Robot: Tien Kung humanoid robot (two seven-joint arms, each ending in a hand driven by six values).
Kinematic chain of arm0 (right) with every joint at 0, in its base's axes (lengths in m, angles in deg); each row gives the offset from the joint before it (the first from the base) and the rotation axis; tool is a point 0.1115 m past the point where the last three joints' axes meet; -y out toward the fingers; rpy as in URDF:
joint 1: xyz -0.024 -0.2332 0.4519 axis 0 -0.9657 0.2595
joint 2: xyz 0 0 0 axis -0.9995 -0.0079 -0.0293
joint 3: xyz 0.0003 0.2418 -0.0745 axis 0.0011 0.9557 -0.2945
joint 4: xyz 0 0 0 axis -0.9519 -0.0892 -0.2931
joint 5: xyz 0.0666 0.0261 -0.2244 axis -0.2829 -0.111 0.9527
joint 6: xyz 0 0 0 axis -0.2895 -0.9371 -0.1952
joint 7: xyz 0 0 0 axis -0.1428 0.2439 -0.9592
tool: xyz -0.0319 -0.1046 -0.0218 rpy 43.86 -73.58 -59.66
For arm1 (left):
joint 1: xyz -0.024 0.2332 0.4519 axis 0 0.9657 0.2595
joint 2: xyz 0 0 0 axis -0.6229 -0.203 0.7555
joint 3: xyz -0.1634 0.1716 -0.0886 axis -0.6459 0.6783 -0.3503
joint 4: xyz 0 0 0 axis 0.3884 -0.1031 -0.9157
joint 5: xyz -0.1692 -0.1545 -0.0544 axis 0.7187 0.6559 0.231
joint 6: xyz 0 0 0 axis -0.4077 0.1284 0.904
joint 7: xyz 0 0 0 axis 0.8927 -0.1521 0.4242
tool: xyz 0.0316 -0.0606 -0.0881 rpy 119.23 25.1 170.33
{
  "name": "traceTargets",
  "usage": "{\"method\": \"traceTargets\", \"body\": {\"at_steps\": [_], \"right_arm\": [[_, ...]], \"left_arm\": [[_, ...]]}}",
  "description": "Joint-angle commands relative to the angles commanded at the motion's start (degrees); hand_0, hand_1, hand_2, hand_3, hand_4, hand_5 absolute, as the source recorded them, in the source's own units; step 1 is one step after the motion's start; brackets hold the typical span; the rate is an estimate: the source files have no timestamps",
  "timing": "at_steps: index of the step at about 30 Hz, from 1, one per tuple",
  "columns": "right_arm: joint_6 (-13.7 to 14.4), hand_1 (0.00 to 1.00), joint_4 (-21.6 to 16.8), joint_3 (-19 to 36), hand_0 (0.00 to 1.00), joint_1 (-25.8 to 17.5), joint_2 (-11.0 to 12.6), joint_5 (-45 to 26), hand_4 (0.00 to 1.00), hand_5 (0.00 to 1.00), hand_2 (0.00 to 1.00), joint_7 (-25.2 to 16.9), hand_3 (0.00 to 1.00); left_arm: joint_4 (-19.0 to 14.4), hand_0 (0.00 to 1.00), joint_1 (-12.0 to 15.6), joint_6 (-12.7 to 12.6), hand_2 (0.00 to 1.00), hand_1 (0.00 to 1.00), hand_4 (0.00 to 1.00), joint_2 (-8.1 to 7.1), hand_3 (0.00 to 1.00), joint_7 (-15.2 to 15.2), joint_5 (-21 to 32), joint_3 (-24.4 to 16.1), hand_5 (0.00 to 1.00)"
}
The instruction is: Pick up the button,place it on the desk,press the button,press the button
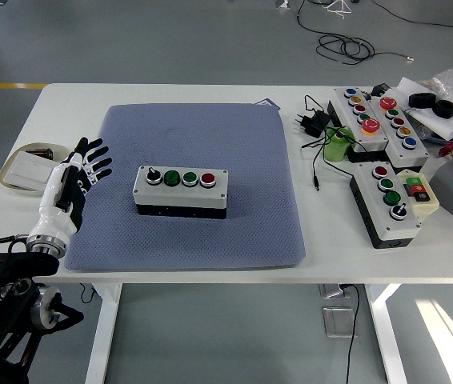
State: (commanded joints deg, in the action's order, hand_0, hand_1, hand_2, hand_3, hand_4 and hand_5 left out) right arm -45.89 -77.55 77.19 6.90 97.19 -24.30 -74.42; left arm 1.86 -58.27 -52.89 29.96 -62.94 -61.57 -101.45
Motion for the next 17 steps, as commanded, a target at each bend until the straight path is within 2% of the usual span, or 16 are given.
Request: {"method": "traceTargets", "body": {"at_steps": [17], "right_arm": [[0.0,0.797,0.0,-0.2,0.787,-0.5,-0.1,-0.1,0.412,0.479,0.817,-0.1,0.751]], "left_arm": [[0.5,0.735,0.6,0.4,0.811,0.759,0.66,0.03,0.786,-0.2,-0.3,0.1,0.944]]}}
